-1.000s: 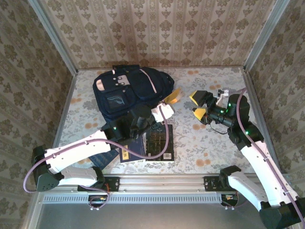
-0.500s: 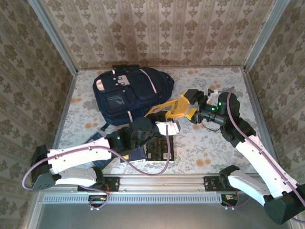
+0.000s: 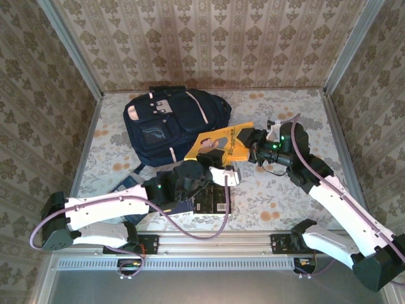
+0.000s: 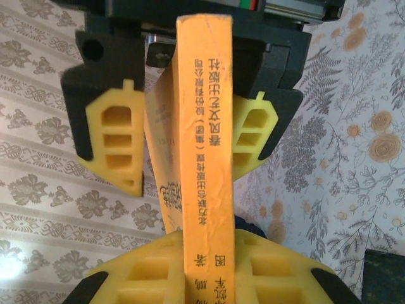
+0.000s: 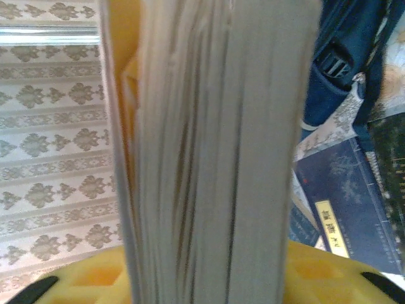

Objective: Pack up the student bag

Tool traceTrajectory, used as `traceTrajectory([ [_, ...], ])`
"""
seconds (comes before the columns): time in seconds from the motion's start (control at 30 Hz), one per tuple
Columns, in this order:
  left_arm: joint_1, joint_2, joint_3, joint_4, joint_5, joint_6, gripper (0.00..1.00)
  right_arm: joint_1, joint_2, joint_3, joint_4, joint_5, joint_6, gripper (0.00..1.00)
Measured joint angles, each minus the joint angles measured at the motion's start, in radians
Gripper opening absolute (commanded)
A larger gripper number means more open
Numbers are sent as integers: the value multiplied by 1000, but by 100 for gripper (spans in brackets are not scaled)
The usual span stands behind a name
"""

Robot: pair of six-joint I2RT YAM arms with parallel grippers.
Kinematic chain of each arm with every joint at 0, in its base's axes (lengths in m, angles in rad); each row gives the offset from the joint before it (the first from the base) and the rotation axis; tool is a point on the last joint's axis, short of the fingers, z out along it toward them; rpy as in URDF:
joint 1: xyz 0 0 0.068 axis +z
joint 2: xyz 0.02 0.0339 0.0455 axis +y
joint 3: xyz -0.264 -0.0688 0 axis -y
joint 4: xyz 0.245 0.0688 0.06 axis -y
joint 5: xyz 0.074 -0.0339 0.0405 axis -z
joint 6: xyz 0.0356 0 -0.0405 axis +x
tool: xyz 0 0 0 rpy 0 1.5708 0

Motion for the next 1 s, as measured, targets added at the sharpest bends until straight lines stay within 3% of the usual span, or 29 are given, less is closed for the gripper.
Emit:
traceTrajectory([
  [0.1,-11,12,-3,11,-17,37,0,2,1,2,-31,14,-27,28],
  [0.23,-37,30,-35,66,-65,113,0,4,11,11,-70,24,-56,27],
  [0.4,-43,55,-60,128,-101,151,0,2,24,13,-107,48,-99,1],
  [0.5,-47,60,-78,176,-113,169,1,2,24,17,-107,55,-118,0],
  [0.53,-47,61,-80,184,-115,173,11,2,24,17,-107,57,-125,0],
  [0.6,-47,65,-80,182,-115,175,43,2,24,18,-109,61,-138,0],
  [0.7,-56,82,-75,144,-79,178,64,-7,23,19,-124,100,-172,0],
  [0.8,-53,90,-60,60,-29,132,79,-42,10,18,-169,154,-221,0],
  [0.87,-26,88,-32,0,16,63,83,-76,-8,18,-199,190,-253,0],
  [1.0,111,45,23,-111,169,-146,78,-142,-65,-21,-223,251,-316,0],
])
